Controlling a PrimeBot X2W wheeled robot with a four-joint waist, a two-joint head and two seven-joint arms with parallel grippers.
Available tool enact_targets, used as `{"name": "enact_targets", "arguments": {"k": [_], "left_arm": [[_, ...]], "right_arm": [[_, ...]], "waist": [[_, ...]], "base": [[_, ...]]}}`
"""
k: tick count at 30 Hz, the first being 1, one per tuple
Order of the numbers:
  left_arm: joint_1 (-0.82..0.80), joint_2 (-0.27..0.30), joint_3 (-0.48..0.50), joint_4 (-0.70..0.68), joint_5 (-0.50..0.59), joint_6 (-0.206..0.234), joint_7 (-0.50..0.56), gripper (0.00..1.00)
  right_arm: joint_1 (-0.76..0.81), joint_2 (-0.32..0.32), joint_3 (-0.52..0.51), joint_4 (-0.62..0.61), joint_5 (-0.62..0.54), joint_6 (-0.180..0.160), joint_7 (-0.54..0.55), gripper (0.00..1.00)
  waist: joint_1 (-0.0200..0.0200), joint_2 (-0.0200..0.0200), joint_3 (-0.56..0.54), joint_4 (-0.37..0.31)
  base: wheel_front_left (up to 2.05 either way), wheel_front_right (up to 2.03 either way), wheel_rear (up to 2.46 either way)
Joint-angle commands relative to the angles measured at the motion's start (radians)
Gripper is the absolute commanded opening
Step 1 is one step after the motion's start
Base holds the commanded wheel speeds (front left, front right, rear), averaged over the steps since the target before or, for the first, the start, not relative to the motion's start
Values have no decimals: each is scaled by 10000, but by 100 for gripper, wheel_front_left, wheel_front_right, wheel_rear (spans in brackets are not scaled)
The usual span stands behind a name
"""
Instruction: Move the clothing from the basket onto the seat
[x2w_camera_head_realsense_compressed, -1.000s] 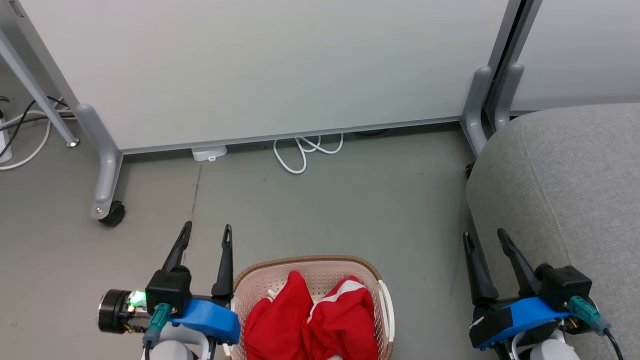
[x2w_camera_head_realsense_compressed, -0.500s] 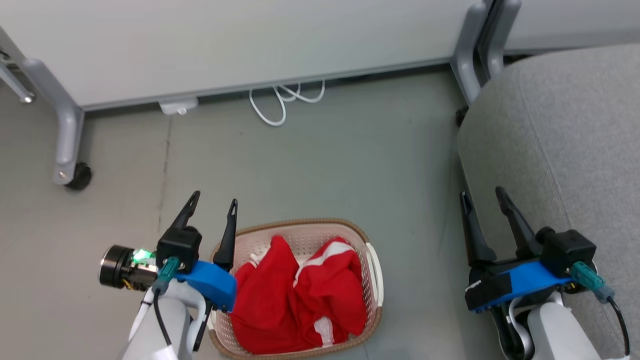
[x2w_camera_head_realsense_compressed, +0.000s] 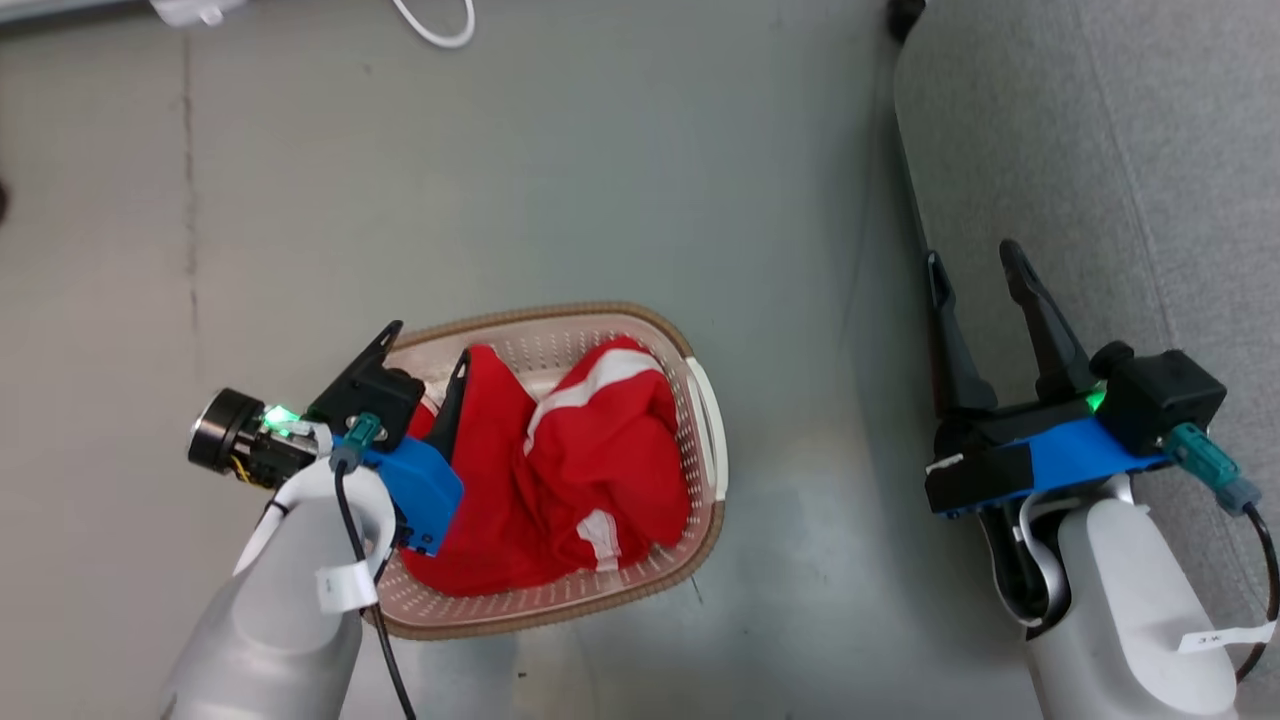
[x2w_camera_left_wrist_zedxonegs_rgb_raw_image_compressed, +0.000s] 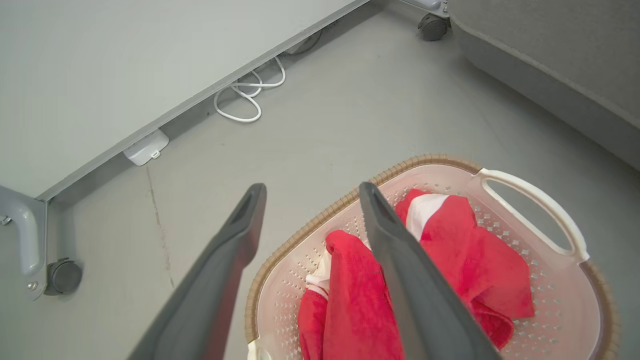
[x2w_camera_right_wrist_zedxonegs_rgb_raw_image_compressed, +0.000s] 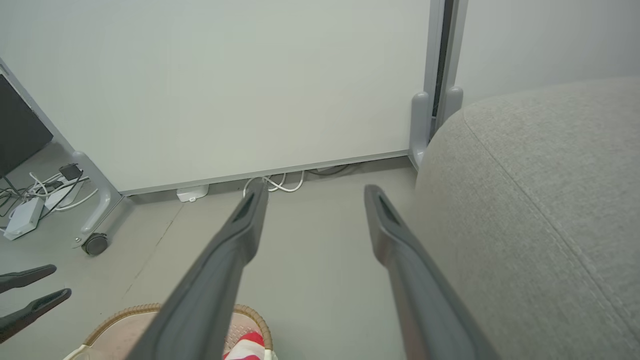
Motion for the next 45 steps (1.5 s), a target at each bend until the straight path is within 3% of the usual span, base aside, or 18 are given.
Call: {"name": "enact_targets", "arguments": {"k": [1,14,30,35,39,40,42,45], "left_arm": [[-290,59,-43,135,7,-72,-31,100],[-2398,173,-1566,3391,-65,-57,494,100],[-3595,562,-2411,3796,324,53,2204,100],[-3848,578,-2655,3816,501,523,2718,100],[-3985,590,-2880,3824,651,543,3385,100],[-4008,580,-2922,3822,653,526,3516,78],[-4069,544,-2973,3827,653,523,3657,0],[-4171,511,-3108,3827,678,471,3771,0]], "right_arm": [[-187,-42,22,-70,28,4,-11,100],[-1317,-40,255,-439,-154,4,-11,100],[-1581,-40,201,-962,-355,4,-11,100],[-1654,-40,178,-1068,-351,4,-11,100],[-1692,-40,170,-1095,-364,4,-11,100],[-1685,-40,173,-1106,-353,4,-11,100],[-1705,-40,176,-1109,-325,4,-11,100],[-1758,-41,191,-1070,-269,4,-11,100]], "waist": [[-2,0,667,-292],[-2,0,2798,-767],[-2,0,4207,-984],[-2,0,4406,-989],[-2,0,4506,-995],[-2,0,4523,-1000],[-2,0,4557,-1017],[-2,0,4569,-1039]], "base": [[0,0,0],[0,0,0],[0,0,0],[0,0,0],[0,0,0],[0,0,0],[0,0,0],[0,0,0]]}}
